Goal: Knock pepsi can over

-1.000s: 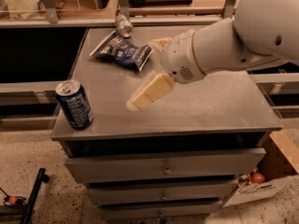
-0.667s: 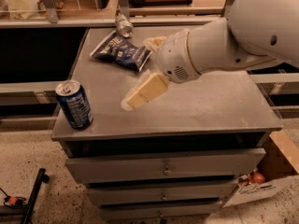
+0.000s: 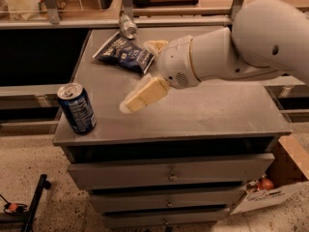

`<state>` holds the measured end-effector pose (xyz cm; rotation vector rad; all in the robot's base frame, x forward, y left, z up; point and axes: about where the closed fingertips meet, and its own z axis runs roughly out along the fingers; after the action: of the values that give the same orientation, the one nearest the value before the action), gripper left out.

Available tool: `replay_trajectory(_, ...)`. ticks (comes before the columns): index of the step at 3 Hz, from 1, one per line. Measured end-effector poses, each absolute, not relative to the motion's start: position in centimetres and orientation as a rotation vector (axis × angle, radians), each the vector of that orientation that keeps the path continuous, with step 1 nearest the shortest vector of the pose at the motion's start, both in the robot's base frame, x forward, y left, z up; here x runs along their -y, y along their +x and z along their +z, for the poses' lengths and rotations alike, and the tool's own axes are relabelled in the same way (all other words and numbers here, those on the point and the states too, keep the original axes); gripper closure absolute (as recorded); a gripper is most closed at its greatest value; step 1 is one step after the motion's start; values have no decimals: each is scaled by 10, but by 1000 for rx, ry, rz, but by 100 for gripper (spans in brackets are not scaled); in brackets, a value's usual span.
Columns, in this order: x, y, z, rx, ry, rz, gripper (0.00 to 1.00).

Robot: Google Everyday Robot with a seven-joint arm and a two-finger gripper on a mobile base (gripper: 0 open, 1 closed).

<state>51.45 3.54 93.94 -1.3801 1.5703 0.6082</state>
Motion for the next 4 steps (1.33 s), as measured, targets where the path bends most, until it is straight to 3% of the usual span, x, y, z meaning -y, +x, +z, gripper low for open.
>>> replay_trajectory(4,-121,542,894,-1252,-1401,908,0)
